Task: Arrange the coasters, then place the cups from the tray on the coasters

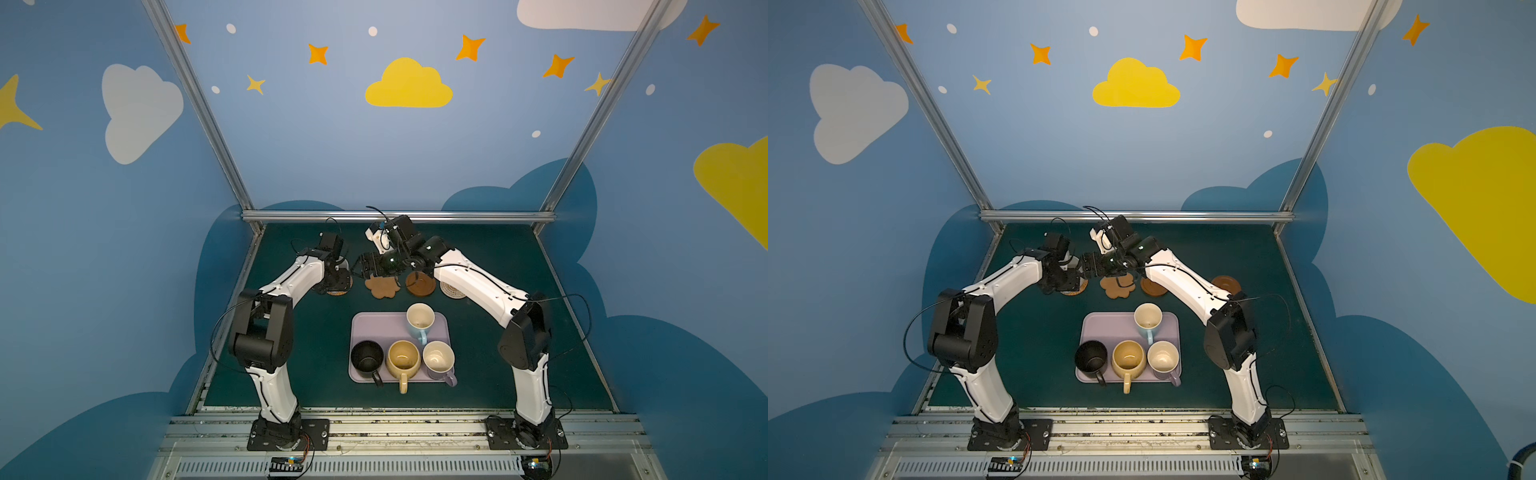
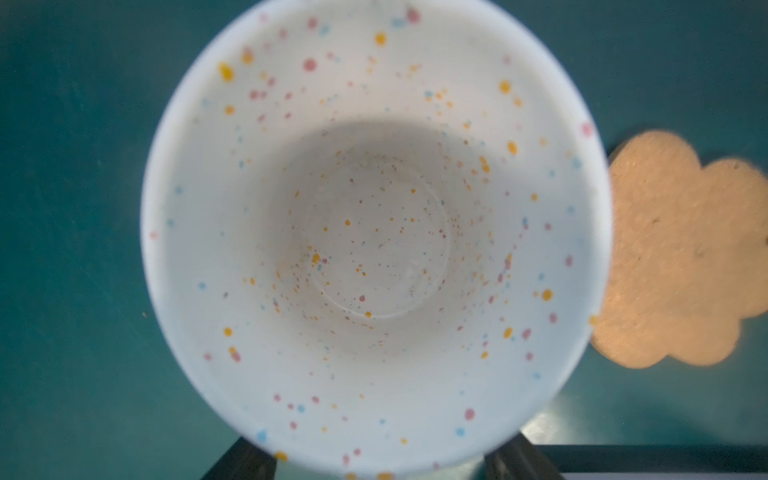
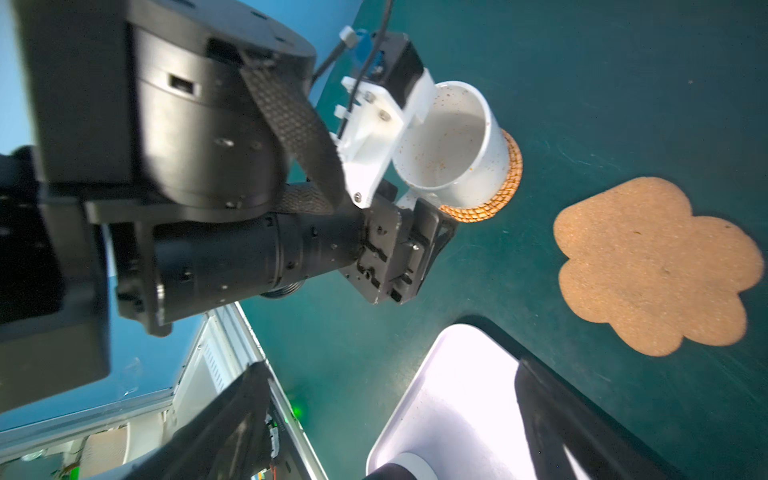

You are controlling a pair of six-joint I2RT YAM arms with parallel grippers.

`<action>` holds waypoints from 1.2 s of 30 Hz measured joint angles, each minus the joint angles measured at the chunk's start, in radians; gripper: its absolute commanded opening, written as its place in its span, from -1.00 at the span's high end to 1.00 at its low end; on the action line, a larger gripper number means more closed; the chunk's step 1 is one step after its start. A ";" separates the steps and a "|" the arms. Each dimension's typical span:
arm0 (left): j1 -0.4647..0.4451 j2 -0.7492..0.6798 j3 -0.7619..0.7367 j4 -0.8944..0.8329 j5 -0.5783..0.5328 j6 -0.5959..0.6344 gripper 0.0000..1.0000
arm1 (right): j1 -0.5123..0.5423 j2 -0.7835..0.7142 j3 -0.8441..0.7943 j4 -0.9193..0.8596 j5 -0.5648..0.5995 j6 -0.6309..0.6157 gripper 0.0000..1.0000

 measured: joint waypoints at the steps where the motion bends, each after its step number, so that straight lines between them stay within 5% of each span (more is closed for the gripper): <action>1: 0.000 -0.005 -0.001 -0.002 0.000 -0.003 -0.80 | 0.000 0.000 0.000 -0.002 0.010 -0.004 -0.84; 5: 0.000 -0.058 -0.001 -0.026 0.003 -0.013 -0.97 | 0.000 -0.021 -0.016 -0.009 0.058 -0.021 -0.84; 18: -0.008 -0.378 0.033 -0.116 0.092 -0.064 -0.99 | 0.000 -0.392 -0.338 0.042 0.282 -0.033 -0.84; 23: -0.024 -0.483 0.014 -0.084 0.248 -0.115 -0.99 | -0.006 -0.470 -0.343 -0.019 0.365 -0.051 -0.84; 32: -0.091 -0.548 -0.128 0.028 0.603 -0.227 -0.99 | -0.112 -0.641 -0.575 -0.067 0.211 -0.084 -0.84; 36: -0.127 -0.549 -0.175 0.044 0.661 -0.266 -0.99 | -0.105 -0.669 -0.623 -0.117 0.220 -0.080 -0.84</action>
